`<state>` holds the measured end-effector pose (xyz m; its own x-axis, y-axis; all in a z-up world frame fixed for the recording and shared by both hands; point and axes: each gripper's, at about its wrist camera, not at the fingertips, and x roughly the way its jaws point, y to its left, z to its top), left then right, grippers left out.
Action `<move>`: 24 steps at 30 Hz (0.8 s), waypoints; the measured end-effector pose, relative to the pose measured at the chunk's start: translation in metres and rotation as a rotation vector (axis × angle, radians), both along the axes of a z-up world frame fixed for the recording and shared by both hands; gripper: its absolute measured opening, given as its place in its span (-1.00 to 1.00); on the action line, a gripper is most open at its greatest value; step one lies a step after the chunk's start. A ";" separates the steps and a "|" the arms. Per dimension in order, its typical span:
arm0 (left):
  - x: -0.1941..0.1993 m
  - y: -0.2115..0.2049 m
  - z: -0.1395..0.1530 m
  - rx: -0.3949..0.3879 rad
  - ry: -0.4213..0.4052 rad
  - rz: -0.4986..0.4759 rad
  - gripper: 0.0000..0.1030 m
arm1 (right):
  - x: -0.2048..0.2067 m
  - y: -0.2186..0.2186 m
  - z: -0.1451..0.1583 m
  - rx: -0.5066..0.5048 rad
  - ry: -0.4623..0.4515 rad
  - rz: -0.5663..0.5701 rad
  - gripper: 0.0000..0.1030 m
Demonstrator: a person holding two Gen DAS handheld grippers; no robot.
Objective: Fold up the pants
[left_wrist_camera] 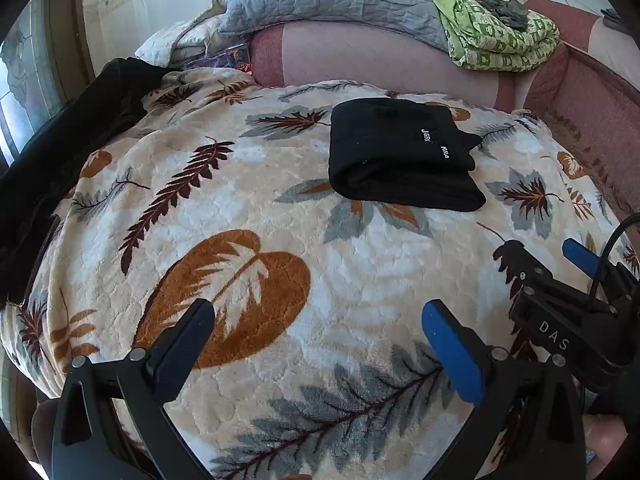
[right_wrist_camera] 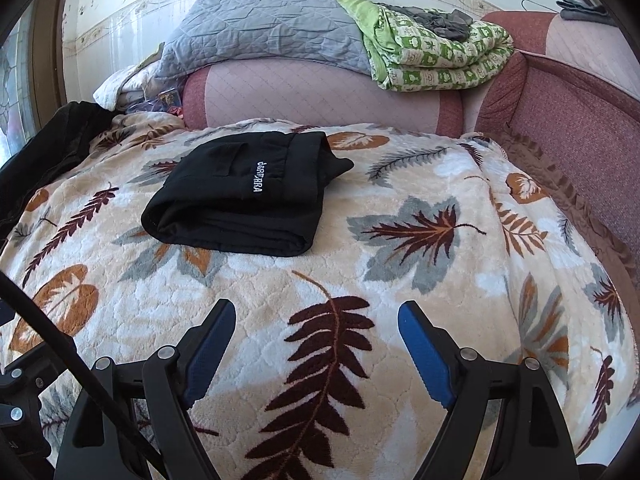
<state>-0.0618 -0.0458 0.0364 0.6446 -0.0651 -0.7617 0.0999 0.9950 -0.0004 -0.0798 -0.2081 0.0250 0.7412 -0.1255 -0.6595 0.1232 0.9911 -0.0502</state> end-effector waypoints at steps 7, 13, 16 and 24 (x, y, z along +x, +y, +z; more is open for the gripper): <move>0.005 0.002 -0.005 -0.008 0.018 0.005 1.00 | 0.003 0.001 -0.004 0.001 0.011 0.000 0.70; 0.007 0.003 -0.007 -0.025 0.022 0.007 1.00 | 0.005 0.006 -0.006 -0.012 0.012 0.015 0.71; 0.010 0.003 -0.009 -0.050 0.034 0.003 1.00 | 0.005 0.009 -0.007 -0.015 0.010 0.023 0.71; 0.014 0.004 -0.006 -0.066 0.035 0.005 1.00 | 0.006 0.012 -0.005 -0.021 -0.009 0.038 0.71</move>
<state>-0.0473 -0.0414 0.0303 0.6181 -0.1133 -0.7779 0.0940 0.9931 -0.0700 -0.0740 -0.1958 0.0196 0.7515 -0.1114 -0.6503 0.0864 0.9938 -0.0704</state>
